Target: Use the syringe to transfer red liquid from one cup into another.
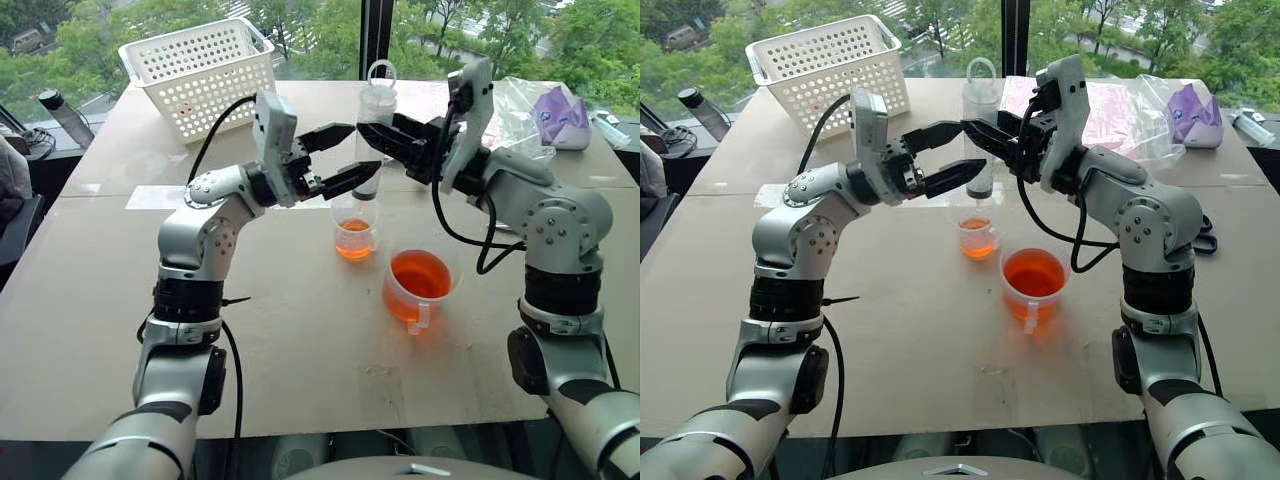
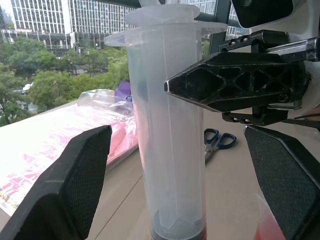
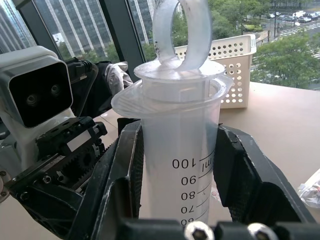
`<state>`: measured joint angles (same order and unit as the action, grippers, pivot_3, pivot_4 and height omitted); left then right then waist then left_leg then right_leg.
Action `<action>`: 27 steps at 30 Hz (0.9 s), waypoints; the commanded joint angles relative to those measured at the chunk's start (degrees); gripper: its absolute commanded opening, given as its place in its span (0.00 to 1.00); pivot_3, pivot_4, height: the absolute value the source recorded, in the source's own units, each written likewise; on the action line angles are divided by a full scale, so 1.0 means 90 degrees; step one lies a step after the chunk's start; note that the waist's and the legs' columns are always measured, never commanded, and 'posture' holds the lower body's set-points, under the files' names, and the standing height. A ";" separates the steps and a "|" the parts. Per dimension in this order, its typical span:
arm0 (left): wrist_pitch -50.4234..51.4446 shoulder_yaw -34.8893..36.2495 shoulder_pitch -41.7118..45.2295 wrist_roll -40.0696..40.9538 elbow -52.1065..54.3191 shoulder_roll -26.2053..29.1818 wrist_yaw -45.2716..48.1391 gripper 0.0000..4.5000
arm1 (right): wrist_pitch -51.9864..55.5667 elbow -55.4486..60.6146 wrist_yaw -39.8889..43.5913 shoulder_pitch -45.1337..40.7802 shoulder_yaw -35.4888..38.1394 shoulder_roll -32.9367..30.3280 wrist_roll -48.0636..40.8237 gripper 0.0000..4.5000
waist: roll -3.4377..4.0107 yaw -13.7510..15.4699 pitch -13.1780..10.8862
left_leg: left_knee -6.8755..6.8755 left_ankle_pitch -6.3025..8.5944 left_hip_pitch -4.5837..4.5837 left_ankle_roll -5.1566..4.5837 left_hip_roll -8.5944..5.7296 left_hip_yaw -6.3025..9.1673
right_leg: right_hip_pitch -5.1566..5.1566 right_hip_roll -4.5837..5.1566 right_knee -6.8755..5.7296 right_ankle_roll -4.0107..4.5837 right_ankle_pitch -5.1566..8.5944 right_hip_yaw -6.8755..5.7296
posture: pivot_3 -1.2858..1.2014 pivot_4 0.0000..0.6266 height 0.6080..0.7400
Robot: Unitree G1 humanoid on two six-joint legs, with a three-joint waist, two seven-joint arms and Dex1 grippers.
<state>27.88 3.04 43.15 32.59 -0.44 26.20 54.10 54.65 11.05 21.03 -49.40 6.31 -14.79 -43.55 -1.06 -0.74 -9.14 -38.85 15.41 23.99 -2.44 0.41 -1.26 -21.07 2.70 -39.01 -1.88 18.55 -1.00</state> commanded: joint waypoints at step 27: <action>0.0396 0.0517 -0.2674 -0.0072 0.1861 0.2736 0.0829 0.96 | 0.4169 0.0150 -0.0063 0.0848 -0.0663 -0.5075 -0.2256 0.37 | 0.0011 -0.0012 -0.0009 | 0.0054 0.0003 -0.0014 -0.0005 0.0007 -0.0034 | -0.0019 0.0007 0.0007 0.0005 -0.0001 0.0035 | 0.52 0.24 1.00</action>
<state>33.18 6.76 19.08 32.32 13.53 50.58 62.00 92.13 11.35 21.03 -41.26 -0.12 -61.65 -65.29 -0.97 -0.84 -9.22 -38.36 15.42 23.94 -2.47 0.48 -1.56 -21.30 2.77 -38.95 -1.84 18.55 -0.69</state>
